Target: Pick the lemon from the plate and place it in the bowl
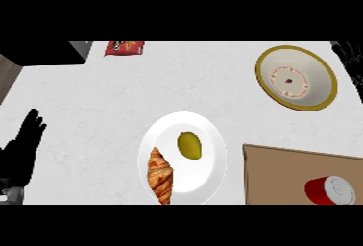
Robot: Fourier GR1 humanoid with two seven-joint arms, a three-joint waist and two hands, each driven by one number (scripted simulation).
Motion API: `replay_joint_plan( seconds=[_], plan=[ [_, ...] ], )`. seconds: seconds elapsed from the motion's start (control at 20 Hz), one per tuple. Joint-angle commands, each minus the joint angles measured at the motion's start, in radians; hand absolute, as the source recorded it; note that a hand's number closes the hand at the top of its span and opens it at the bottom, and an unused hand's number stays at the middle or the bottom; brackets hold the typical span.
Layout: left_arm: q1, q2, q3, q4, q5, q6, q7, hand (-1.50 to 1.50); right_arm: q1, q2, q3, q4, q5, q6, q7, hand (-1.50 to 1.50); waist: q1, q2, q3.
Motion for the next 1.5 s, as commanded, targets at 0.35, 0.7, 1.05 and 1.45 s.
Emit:
replay_joint_plan(
  seconds=[0.35, 0.7, 1.05, 1.45],
  plan=[
    [-0.148, -0.107, -0.274, -0.161, -0.052, -0.188, -0.019, 0.0, 0.077, 0.184, 0.294, 0.048, 0.419, -0.314, 0.169, 1.5, -0.02, -0.015, -0.04],
    [-0.21, -0.178, -0.313, -0.125, -0.07, -0.207, 0.003, 0.0, -0.021, 0.504, 0.51, 0.331, 0.628, -0.505, 0.133, -1.5, 0.021, -0.013, -0.033],
    [-0.184, -0.184, -0.334, -0.18, -0.091, -0.186, 0.043, 0.0, -0.226, 0.402, 0.605, 0.345, 0.811, -0.23, 0.551, -1.5, 0.019, -0.022, -0.036],
    [-0.201, -0.191, -0.324, -0.178, -0.073, -0.204, 0.06, 0.0, -0.412, 0.476, 0.616, 0.392, 0.567, 0.355, 0.931, -1.5, 0.02, -0.021, -0.036]
  ],
)
